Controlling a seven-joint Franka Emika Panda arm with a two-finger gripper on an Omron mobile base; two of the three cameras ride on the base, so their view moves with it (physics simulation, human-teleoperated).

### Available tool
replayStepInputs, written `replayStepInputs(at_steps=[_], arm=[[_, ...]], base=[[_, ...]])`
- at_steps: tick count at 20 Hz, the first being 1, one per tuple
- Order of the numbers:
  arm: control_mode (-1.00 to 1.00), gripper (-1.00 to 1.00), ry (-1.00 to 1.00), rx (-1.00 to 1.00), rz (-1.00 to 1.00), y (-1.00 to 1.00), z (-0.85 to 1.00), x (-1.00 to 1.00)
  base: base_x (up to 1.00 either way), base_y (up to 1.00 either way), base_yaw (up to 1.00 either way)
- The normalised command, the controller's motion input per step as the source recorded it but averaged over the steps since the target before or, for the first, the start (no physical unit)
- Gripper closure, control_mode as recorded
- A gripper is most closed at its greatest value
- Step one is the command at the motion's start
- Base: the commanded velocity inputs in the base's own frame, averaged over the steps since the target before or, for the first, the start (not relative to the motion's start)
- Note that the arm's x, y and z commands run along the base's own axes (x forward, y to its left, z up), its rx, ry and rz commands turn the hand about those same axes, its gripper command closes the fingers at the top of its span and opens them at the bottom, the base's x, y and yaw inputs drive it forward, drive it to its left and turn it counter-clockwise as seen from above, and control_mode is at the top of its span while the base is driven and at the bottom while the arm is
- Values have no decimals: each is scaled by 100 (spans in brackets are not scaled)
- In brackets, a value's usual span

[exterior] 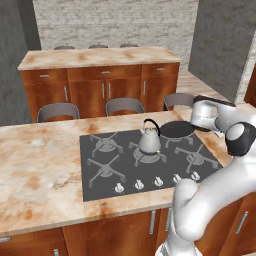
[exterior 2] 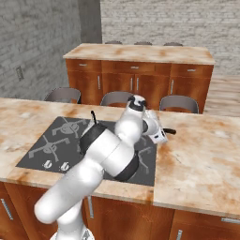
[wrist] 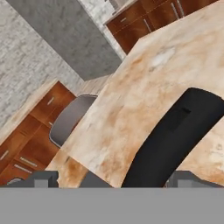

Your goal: Pick the pan from the cabinet and place it on the stove. Then turn on the stove burner for the pan.

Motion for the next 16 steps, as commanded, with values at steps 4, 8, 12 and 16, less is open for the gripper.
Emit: replayStepInputs(at_steps=[4, 8, 12, 16], arm=[[-100, -100, 9, 0, -1, 17, 18, -41], [-100, -100, -1, 2, 0, 1, 0, -22], [-100, -100, -1, 9, 0, -4, 0, 30], [-100, -100, 0, 10, 0, -6, 3, 1]], base=[[0, 0, 0], [0, 0, 0], [0, 0, 0], [0, 0, 0]])
